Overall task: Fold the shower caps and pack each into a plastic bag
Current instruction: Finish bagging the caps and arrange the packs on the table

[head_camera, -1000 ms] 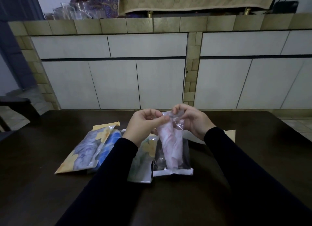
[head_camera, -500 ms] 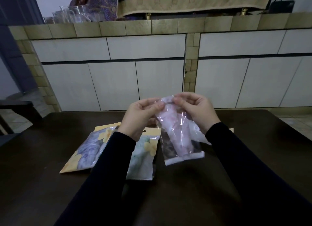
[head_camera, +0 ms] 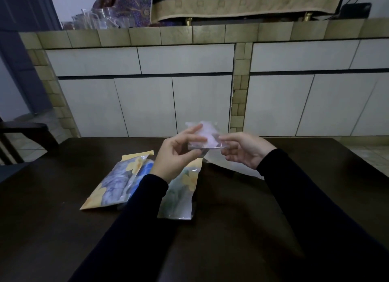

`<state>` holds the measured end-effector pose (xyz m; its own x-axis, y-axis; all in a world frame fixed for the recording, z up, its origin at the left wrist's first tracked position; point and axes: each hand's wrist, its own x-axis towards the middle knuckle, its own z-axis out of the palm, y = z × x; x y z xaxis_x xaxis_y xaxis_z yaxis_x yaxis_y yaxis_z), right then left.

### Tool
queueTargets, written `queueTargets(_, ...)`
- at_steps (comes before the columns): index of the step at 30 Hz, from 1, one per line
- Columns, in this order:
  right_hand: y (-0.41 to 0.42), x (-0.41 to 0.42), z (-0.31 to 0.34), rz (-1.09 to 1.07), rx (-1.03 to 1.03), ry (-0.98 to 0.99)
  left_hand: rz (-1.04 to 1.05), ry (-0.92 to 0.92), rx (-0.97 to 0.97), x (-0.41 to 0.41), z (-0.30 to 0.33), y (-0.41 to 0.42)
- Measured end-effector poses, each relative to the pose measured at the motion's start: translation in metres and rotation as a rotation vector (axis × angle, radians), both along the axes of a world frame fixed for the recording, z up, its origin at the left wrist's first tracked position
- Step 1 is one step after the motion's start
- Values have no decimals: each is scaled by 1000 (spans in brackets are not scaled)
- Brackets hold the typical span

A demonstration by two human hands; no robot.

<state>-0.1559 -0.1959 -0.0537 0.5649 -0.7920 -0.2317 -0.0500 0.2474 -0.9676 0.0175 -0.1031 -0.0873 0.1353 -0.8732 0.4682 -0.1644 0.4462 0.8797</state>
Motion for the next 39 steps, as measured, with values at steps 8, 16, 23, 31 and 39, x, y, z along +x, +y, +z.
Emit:
queueTargets(8,5,2,-6,76,-200,126,185,464,238,-5,-3,-9)
queueTargets(16,19,-7,-4,28,-337,276,384,-54,307,-13,-2,9)
queueTargets(23,33,-28,-8,15,-479,667,487,-1024,806,-15,2,37)
queueTargets(31,48,-25,-13,69,-354,736,459,-722,845,-8,0,38)
queueTargets(39,63,9,-37,73,-410,756,506,-762,806,-6,2,43)
